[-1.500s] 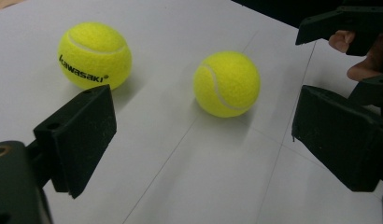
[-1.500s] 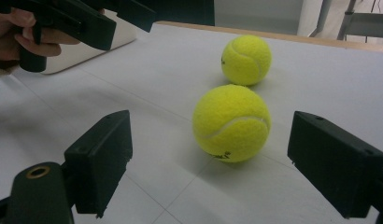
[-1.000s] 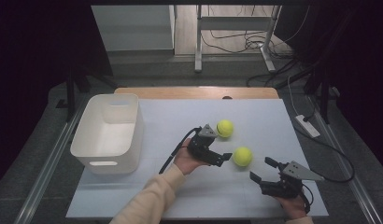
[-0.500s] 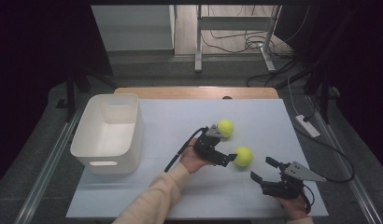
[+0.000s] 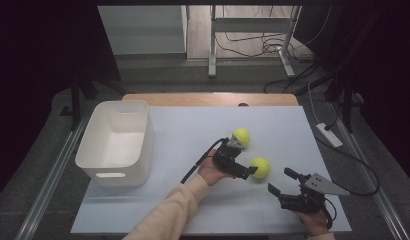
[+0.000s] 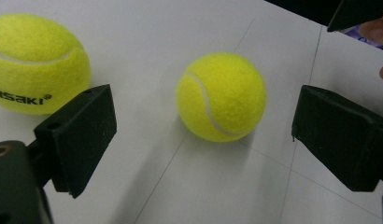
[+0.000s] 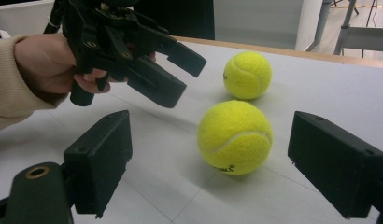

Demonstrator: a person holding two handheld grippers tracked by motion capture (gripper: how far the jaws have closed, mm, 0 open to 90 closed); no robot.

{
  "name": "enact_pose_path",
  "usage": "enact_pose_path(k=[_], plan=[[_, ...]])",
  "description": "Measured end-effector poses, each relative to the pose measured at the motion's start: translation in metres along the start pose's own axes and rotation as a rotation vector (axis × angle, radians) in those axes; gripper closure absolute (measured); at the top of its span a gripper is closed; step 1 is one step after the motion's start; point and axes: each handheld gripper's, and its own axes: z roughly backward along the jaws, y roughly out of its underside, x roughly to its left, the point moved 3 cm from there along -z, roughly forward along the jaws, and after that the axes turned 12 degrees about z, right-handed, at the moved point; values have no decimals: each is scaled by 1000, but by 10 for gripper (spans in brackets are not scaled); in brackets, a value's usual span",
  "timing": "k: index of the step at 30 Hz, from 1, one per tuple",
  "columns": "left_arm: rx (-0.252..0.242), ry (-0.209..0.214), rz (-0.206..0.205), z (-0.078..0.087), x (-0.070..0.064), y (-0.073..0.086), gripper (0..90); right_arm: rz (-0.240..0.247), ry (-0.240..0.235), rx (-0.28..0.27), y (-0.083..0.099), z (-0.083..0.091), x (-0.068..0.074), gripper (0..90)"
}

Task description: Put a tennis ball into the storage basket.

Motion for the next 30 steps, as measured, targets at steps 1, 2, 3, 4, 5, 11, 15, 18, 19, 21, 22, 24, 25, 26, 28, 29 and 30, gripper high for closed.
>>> enact_pose_path(k=[1,2,3,4,5,11,15,18,19,21,22,24,25,26,28,29,30], plan=[[3,2,-4,-1,0,0,75,1,-3,-2,0,0,0,139],[3,4,-4,-3,-1,0,74,2,-2,-1,-1,0,0,139],[3,4,-4,-3,-1,0,74,2,-2,-1,-1,0,0,139],[5,10,-4,-4,-1,1,74,3,-3,-1,-1,-1,1,139],[5,15,-7,-5,-2,1,74,4,-2,2,-1,-1,1,139],[18,21,-17,-14,-4,0,74,-4,-1,-2,-1,0,0,139],[21,26,-22,-18,-5,-1,76,-5,1,-4,-1,0,0,139],[26,28,-23,-22,-5,-1,76,-5,2,-5,-1,0,0,139],[25,31,-20,-23,-5,-1,76,-5,2,-5,0,0,0,139],[27,32,-23,-26,-6,-2,77,-5,4,-6,0,1,0,139],[32,29,-28,-27,-6,-1,77,-5,5,-8,0,1,-1,139],[45,14,-44,-33,-7,-2,75,-7,6,-8,0,1,-1,139],[48,15,-42,-35,-7,-2,73,-7,7,-8,0,1,-1,140],[48,15,-42,-35,-7,-2,71,-7,7,-8,0,1,-1,140],[56,15,-40,-39,-8,-2,68,-6,8,-8,0,1,-1,139],[56,15,-43,-40,-9,-2,66,-5,10,-9,0,1,-1,140],[57,16,-48,-41,-9,-3,66,-5,10,-9,0,1,-1,140]])
